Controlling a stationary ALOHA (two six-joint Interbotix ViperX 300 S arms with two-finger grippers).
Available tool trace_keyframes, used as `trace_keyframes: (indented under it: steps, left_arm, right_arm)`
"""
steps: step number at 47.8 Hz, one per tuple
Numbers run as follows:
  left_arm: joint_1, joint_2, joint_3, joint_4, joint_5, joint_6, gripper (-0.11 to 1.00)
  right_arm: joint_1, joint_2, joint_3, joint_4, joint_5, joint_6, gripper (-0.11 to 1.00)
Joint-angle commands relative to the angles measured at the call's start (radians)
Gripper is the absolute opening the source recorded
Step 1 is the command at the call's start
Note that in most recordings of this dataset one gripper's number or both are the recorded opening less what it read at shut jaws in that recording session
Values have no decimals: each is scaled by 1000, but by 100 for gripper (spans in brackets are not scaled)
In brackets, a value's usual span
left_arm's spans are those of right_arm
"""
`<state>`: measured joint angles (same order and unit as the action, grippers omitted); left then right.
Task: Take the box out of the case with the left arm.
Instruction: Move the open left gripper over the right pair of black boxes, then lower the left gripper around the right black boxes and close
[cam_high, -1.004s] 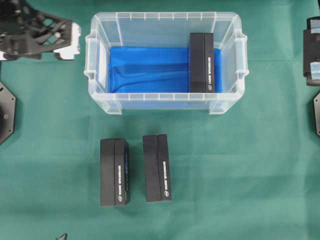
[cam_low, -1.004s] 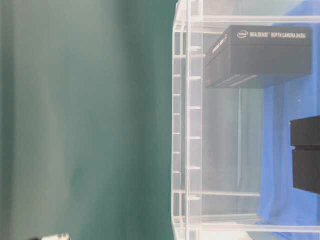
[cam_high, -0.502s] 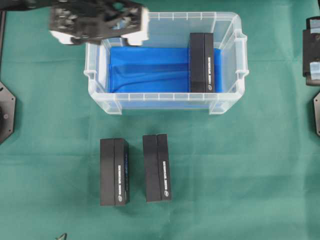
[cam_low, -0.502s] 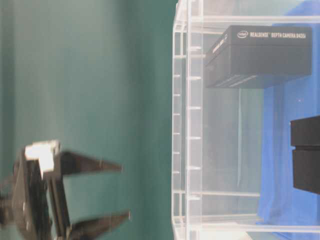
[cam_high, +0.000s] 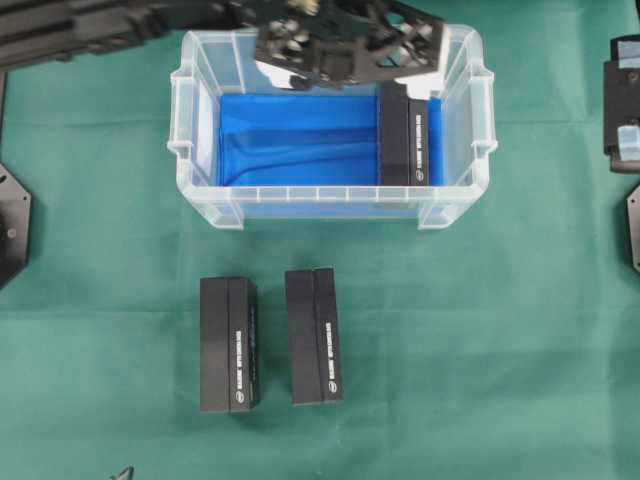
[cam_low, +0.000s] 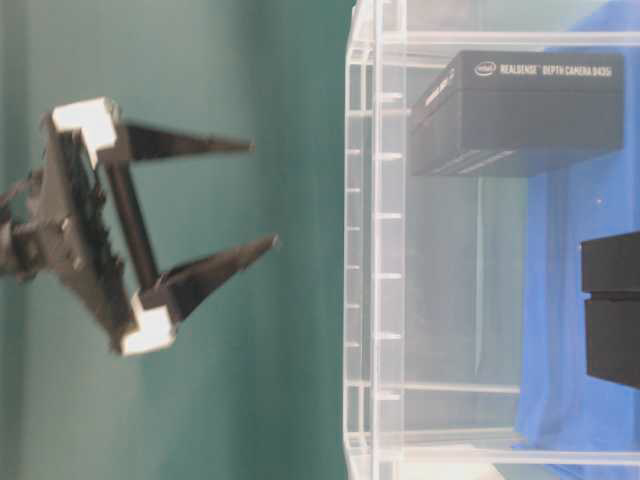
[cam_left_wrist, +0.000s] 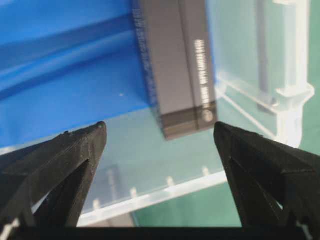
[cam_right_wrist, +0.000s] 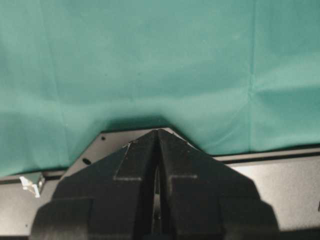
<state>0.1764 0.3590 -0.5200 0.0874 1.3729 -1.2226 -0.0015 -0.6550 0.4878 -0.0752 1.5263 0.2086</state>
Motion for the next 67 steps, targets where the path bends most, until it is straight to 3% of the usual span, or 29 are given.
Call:
trace_keyframes:
  steps: [1,14,67]
  left_arm:
    - [-8,28,-86,-3,-3,9,88]
    - [-20,155,-216,-6,5,17,88]
    - [-14,167,-202,-6,40,12,88]
  right_arm:
    - [0,2,-9,-2,-3,0,1]
    - [-2,2,-9,0,-3,0,1]
    - [0,2,-9,5,-2,0,1]
